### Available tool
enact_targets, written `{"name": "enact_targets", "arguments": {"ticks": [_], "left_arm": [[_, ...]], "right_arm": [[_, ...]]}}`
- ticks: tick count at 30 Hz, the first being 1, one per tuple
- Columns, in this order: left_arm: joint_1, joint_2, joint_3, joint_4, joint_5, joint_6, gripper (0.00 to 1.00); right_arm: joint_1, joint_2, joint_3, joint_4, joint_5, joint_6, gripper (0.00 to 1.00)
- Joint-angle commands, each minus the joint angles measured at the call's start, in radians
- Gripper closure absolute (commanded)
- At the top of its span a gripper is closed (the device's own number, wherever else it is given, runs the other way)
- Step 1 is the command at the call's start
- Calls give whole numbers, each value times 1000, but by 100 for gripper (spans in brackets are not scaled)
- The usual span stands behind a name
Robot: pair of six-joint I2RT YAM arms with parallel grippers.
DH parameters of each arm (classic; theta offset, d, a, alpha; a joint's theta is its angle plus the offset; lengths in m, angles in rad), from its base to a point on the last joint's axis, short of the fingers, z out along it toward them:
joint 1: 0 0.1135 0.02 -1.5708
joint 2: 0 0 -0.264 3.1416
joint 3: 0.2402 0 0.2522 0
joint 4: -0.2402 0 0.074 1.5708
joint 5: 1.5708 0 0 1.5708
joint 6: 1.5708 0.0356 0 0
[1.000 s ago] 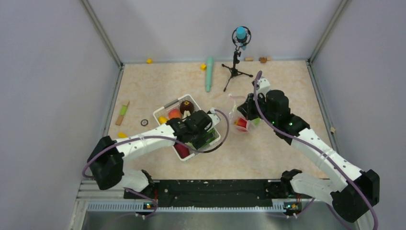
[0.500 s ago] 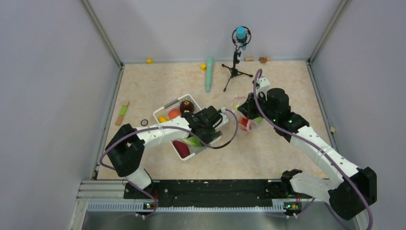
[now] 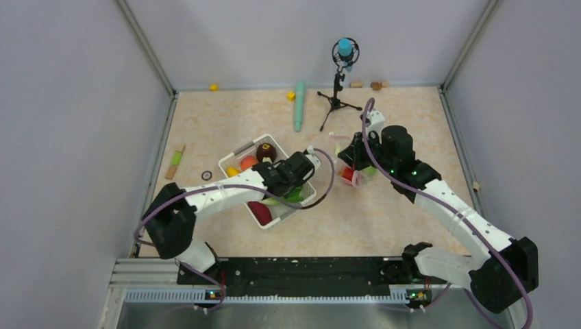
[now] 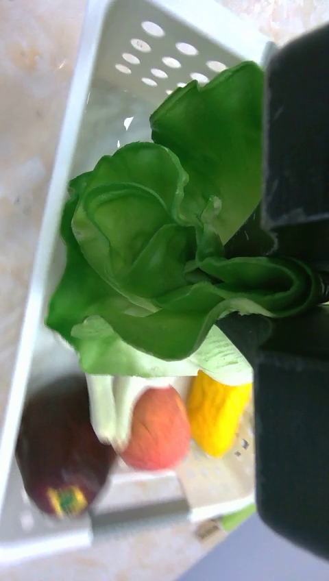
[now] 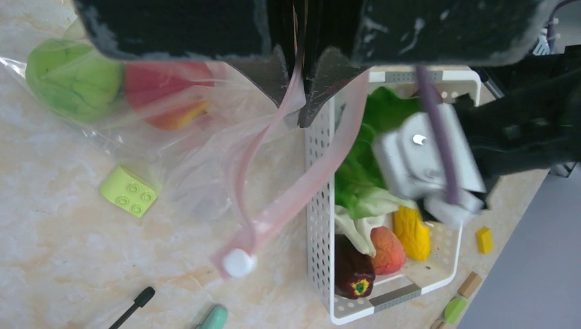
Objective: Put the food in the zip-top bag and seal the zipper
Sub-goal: Pick up the fake vegetable from the bin, then adjust the zipper food storage bag at the center of the board.
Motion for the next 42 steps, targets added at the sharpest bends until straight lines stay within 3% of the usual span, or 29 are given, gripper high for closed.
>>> {"name": "enact_targets", "arguments": {"ticks": [1,7,11,14,18,21,23,28,36,42], "left_arm": [[6,-199,7,-2,-176,-115,100],[5,-279,115,-131,-371,-302,100],[6,-349,153,-68,-423,-375,100],[6,-438,125,104,-322,-362,100],[6,-589,-56,509,-87,-299,100],[6,-635,-98,640,6,-290,100],[6,-641,-95,643,29,-288,100],[6,-644,-103,610,10,-285,100],[6,-718,-202,618,-10,-272,100],[6,-773,-253,635,-25,-259,100]], "right_arm": [[-10,-17,29,32,-5,10,100],[-9,-33,34,18,11,40,100],[-9,-32,52,-23,9,86,100],[-10,-47,64,-49,-3,108,100],[-10,-65,87,-96,27,92,100],[-10,-54,143,-203,70,27,97],[-10,-30,194,-298,117,-30,90],[-9,53,314,-509,290,-99,88],[-6,115,426,-682,430,-100,79],[-2,192,470,-776,481,-113,61]]}}
